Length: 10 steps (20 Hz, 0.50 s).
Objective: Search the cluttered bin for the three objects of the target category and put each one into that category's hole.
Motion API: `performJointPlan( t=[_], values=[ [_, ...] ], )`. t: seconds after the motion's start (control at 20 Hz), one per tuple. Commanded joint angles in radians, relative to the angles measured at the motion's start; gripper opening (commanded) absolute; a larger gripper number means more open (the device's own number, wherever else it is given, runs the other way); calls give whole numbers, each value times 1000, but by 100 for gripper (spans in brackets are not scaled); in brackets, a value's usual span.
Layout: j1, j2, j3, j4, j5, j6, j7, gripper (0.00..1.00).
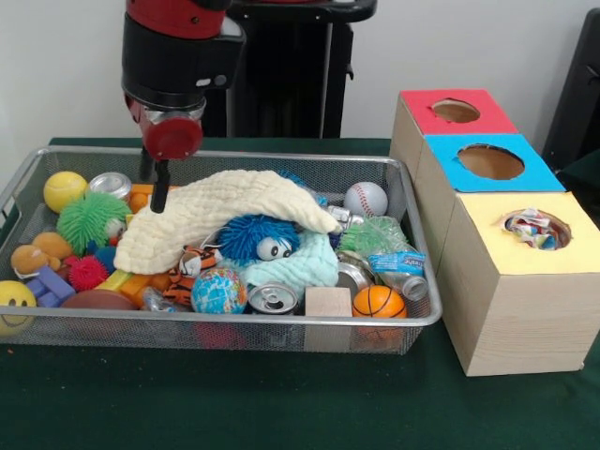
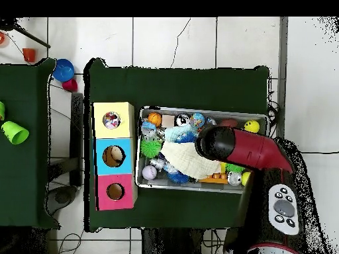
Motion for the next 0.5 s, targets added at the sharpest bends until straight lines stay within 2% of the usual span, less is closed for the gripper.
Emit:
performJointPlan(
  t=[0.05,0.25,0.5],
  values=[
    [-11,-3,159,116,-103,-22,-223,100],
    [-18,6,170,81,-135,-7,-223,100],
    [-1,21,158,60,-173,-9,-170,100]
  ],
)
